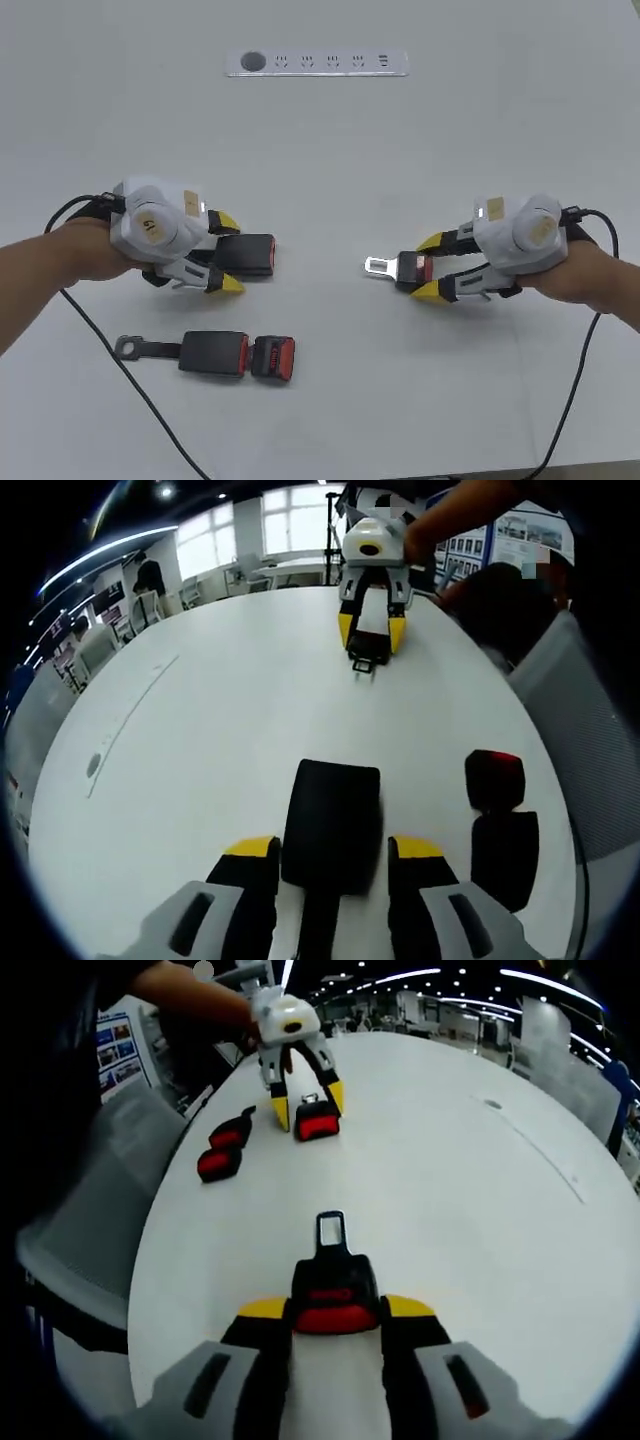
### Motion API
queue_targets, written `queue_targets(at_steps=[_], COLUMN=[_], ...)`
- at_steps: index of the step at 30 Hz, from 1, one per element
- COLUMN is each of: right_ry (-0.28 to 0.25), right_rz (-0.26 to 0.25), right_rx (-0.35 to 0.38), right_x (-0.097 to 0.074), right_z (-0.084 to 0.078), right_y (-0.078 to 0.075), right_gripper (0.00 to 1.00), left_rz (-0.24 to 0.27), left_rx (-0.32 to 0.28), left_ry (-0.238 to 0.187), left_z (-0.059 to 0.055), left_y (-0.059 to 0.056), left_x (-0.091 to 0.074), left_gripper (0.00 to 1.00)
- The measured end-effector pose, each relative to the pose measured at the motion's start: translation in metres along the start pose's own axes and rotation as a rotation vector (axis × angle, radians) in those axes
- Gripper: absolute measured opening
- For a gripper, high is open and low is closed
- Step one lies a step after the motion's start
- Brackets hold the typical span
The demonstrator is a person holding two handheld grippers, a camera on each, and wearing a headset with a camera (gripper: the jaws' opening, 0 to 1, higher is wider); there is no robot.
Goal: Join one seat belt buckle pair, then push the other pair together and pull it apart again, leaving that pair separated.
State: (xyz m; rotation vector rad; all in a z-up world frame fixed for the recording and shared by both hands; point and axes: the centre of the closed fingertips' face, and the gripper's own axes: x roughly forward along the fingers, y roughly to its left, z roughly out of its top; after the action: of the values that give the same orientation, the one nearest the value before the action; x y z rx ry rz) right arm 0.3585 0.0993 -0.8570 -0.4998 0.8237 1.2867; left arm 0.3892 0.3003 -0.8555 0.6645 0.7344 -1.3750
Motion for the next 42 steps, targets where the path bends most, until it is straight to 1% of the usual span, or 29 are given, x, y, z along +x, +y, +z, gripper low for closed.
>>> queue_targets(at_steps=[5,6,9,17,24,27,32,34,42], right_ry=[-0.016,-0.018,-0.025,-0.063,-0.093,-0.095,-0.095,-0.100,-0.092], right_rz=[0.010,0.014,0.021,0.015,0.010,0.017,0.027,0.027,0.027], right_rx=[-0.001,-0.005,-0.011,0.004,-0.001,-0.005,-0.019,-0.024,-0.043], right_x=[-0.001,-0.001,-0.001,-0.001,0.000,0.001,0.008,0.010,0.015], right_z=[0.001,0.001,0.001,0.002,0.005,0.006,0.015,0.018,0.026], right_y=[0.000,0.000,-0.001,-0.002,-0.003,-0.003,-0.003,-0.004,-0.005], right_gripper=[0.35,0.35,0.35,0.35,0.34,0.34,0.34,0.34,0.34], left_rz=[-0.004,-0.012,-0.017,-0.022,-0.030,-0.038,-0.043,-0.045,-0.047], left_rx=[0.014,0.023,0.035,0.045,0.051,0.061,0.068,0.070,0.078], left_ry=[0.008,0.017,0.025,0.039,0.048,0.058,0.065,0.067,0.071], left_z=[0.001,0.001,0.002,0.002,0.001,0.001,0.000,0.000,-0.001], left_y=[0.002,0.000,0.000,0.002,0.004,0.006,0.006,0.007,0.008], left_x=[0.000,0.000,-0.001,-0.002,-0.001,-0.001,-0.001,0.000,0.000], left_gripper=[0.36,0.36,0.36,0.35,0.35,0.35,0.35,0.35,0.35])
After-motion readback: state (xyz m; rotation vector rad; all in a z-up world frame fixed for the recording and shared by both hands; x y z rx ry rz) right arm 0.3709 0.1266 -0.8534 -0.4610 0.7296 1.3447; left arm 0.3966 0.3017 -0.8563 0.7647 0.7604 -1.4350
